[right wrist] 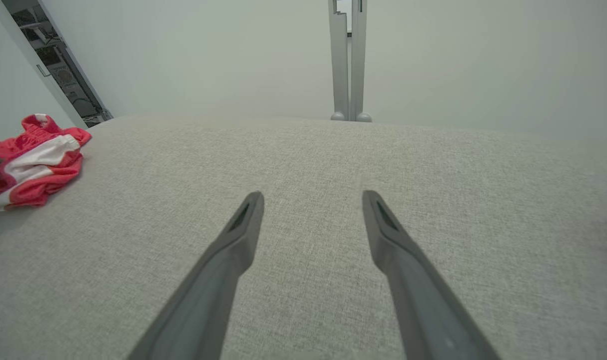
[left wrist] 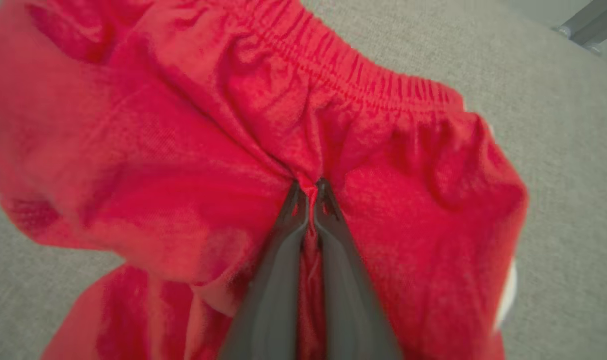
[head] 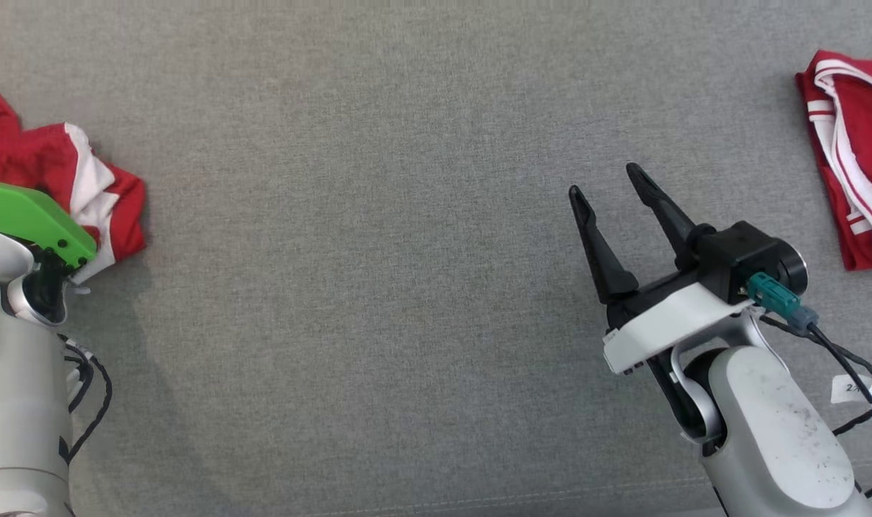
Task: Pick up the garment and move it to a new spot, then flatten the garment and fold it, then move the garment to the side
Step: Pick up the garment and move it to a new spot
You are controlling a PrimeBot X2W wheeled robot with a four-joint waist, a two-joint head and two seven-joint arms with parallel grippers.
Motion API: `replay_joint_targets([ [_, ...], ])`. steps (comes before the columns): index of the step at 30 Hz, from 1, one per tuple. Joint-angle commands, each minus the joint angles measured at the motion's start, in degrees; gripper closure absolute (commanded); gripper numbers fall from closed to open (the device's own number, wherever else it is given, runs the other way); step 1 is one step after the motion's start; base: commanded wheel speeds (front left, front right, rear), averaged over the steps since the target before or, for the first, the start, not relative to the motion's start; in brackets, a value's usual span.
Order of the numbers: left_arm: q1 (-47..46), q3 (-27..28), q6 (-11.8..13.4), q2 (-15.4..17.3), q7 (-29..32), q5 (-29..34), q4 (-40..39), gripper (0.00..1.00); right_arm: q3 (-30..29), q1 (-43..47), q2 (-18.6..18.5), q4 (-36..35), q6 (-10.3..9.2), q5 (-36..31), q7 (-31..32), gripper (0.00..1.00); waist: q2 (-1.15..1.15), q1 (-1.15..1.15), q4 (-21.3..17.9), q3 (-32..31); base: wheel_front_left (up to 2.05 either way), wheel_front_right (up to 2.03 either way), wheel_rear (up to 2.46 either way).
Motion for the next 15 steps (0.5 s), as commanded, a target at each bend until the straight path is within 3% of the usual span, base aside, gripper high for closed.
replay_joint_targets([
  [1, 0.12, -0.18, -0.61, 0.81, 0.12, 0.08, -1.07, 1.00, -0.54, 1.03, 0.30, 1.10, -0.08, 0.25, -0.45, 0.00, 0.00, 0.00, 0.25, -3.54, 0.00, 0.00, 0.00],
  [7, -2.28, -2.69, -2.87, 0.77, 1.43, 0.86, -6.98, 1.00, -2.21, 2.87, 1.52, 5.04, -0.08, 0.64, -2.02, 0.00, 0.00, 0.00, -0.62, -10.00, 0.00, 0.00, 0.00],
  [15, -3.19, -8.25, -5.14, -5.73, 6.29, -1.07, -19.31, 1.00, -2.47, 5.21, 2.66, 6.84, -0.08, 1.37, -2.23, 0.00, 0.00, 0.00, -5.10, -15.29, 0.00, 0.00, 0.00],
])
